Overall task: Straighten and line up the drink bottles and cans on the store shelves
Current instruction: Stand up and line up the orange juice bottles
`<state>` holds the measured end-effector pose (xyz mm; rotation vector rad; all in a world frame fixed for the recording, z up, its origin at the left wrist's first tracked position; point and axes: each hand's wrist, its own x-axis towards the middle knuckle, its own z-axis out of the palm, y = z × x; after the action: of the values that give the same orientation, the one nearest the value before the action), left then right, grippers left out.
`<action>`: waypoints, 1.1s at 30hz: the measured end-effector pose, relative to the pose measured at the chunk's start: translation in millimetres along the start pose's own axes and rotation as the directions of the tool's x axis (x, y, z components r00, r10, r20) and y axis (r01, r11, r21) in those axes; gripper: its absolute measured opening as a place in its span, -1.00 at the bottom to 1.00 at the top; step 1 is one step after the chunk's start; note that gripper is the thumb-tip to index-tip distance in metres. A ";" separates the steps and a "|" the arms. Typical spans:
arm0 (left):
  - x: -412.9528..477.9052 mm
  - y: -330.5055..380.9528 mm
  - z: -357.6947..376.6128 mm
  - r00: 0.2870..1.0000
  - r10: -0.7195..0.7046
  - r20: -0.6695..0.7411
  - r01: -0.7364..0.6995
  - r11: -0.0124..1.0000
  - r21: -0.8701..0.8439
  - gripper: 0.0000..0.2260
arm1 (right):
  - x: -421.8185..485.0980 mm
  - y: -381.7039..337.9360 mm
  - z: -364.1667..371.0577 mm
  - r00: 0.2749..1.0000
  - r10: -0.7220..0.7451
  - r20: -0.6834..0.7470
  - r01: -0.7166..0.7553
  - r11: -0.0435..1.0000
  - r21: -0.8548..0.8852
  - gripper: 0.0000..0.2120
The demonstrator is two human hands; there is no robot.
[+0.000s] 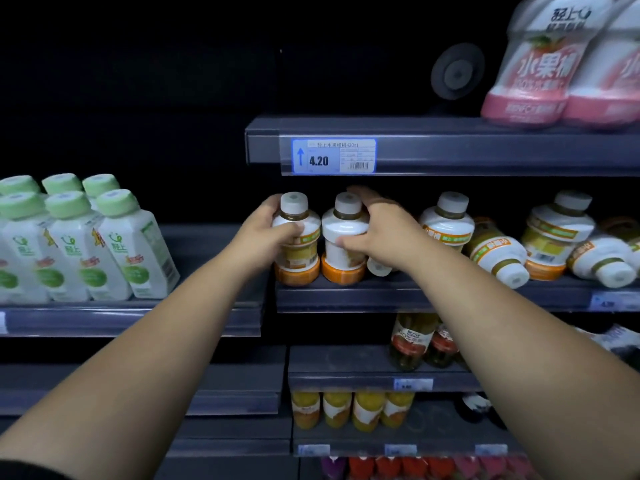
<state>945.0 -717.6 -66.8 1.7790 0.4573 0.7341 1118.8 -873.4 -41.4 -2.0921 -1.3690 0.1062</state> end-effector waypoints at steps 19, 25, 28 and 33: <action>-2.9 -2.6 -15.7 0.998 -0.039 -0.052 0.041 0.998 0.040 -0.70 | 1.6 5.0 -6.0 0.997 -0.037 0.068 0.025 0.985 0.171 -0.16; -3.1 0.6 -12.3 0.996 -0.065 0.069 0.067 0.997 -0.034 -0.63 | 0.4 7.3 -3.4 0.999 -0.038 0.001 0.037 0.988 0.147 -0.18; -0.8 2.7 -12.0 0.999 -0.030 -0.032 0.033 0.995 0.094 -0.59 | 2.2 11.2 -7.8 0.998 -0.059 0.038 0.054 0.991 0.123 -0.18; -2.2 1.7 -18.3 0.995 -0.074 0.062 0.072 0.996 0.044 -0.64 | 2.0 15.0 -11.7 0.993 -0.069 0.100 0.050 0.982 0.183 -0.21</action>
<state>930.9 -706.7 -62.0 1.8096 0.4953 0.6188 1136.3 -881.0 -39.7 -1.9168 -1.4273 0.3096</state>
